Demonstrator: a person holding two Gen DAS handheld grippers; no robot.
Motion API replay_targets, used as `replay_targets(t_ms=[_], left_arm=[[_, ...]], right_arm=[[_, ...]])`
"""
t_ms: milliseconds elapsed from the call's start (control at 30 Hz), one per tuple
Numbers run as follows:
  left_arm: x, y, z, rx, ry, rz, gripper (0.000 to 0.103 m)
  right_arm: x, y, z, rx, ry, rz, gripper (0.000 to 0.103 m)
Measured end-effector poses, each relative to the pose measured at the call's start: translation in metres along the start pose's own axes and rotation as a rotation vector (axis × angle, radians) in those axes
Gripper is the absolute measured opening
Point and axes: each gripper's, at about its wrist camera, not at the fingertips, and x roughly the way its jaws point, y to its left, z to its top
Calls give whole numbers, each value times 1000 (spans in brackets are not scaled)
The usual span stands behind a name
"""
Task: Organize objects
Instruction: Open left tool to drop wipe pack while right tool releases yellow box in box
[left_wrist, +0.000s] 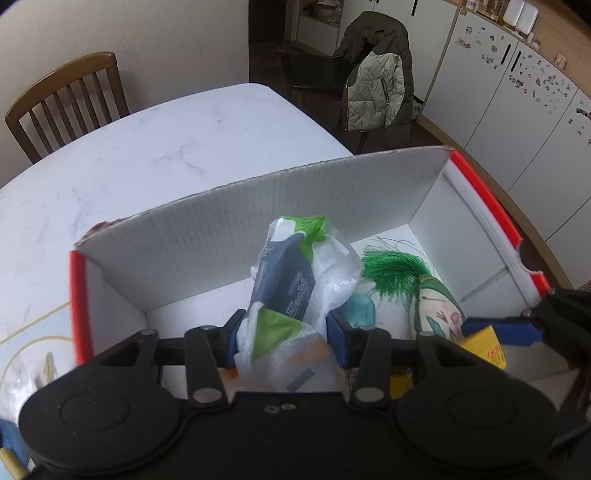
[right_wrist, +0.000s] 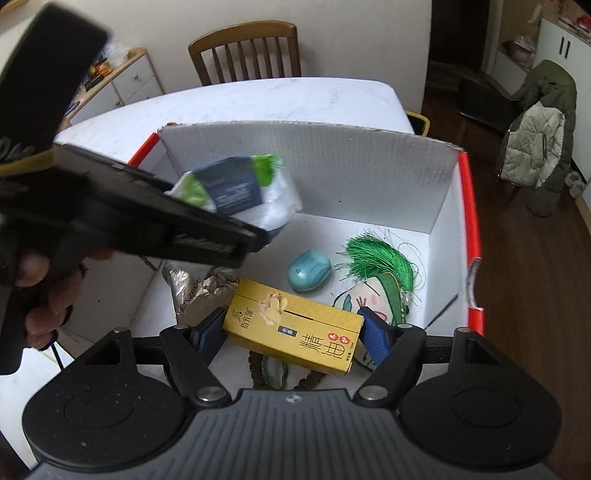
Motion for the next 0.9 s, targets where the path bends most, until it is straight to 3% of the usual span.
replay_targets(t_ms=[467,733,900], left_arm=[[22,-10,2,48,15,-11,46],[29,-11,4,58,40,-3,48],[29,-13,4,71,43,-4,54]], right_arm=[[24,18,-9,-129,44,-32,75],[25,19,-7,-107,70,-36,76],[25,18,-6,-92,75,-36,76]])
